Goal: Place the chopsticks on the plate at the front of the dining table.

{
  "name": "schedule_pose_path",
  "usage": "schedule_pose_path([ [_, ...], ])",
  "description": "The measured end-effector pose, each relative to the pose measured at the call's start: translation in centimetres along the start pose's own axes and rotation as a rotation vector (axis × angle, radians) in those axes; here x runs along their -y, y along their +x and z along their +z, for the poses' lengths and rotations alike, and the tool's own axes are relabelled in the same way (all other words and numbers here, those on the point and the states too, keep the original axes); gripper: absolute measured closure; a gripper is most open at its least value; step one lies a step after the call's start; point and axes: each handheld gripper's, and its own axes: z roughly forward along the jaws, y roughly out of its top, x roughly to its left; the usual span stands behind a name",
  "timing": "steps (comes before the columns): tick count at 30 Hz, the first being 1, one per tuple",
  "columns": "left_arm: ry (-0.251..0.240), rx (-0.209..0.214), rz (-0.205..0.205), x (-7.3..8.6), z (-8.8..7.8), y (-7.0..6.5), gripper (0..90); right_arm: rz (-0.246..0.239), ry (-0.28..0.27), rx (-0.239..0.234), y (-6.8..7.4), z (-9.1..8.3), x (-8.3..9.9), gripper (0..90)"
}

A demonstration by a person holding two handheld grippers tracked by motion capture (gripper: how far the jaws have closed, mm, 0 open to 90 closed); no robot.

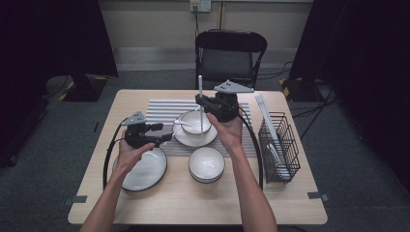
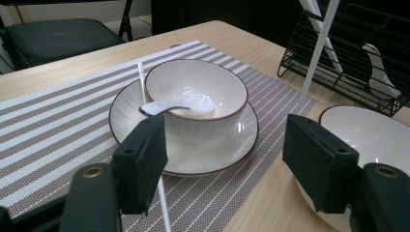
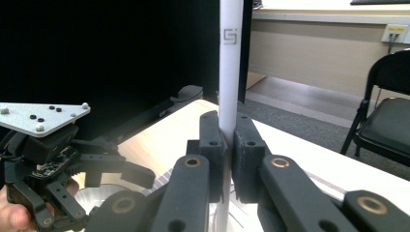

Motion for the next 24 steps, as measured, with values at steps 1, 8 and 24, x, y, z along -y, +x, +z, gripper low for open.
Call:
schedule_pose_path([
  [1,0.000,0.005,0.000,0.0,0.0,-0.1,32.2,0.000,0.002,-0.003,0.2,0.2,0.0,85.2],
  [8,-0.018,0.030,0.003,-0.2,0.1,-0.3,32.9,0.006,0.011,-0.027,1.2,1.5,0.1,85.2],
  [24,-0.010,0.040,0.045,-0.4,0.6,-1.1,43.7,-0.001,0.025,-0.094,3.8,3.9,0.6,85.2],
])
